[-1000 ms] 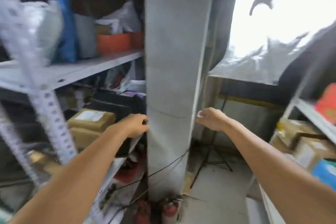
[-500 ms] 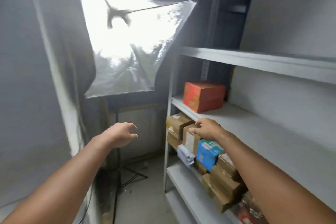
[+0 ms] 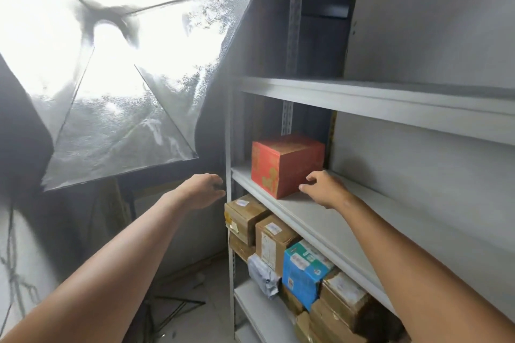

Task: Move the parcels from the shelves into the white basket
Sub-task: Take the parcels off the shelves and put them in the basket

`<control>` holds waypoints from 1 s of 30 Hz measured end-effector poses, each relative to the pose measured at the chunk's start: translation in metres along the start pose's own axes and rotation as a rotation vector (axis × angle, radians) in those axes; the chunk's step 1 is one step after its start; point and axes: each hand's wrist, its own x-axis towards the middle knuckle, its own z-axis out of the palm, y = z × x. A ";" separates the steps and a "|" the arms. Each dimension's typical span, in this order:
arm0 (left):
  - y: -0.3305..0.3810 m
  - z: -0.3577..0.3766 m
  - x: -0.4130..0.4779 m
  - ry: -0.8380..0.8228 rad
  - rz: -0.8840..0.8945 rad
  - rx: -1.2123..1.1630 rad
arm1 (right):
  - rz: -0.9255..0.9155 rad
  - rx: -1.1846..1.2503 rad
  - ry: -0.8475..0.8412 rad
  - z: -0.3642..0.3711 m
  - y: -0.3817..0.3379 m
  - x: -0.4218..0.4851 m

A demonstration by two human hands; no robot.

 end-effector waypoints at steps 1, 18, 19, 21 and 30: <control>-0.001 0.002 0.017 0.009 0.011 -0.017 | 0.009 0.023 0.013 0.003 -0.001 0.013; 0.027 0.054 0.278 -0.029 0.077 -0.765 | 0.373 0.570 0.307 0.070 -0.030 0.181; 0.029 0.057 0.283 -0.047 0.087 -0.806 | 0.379 0.586 0.321 0.073 -0.030 0.184; 0.030 0.062 0.289 -0.068 0.099 -0.893 | 0.389 0.626 0.339 0.077 -0.029 0.188; 0.041 0.056 0.260 -0.032 0.159 -0.903 | 0.366 0.858 0.314 0.069 -0.016 0.154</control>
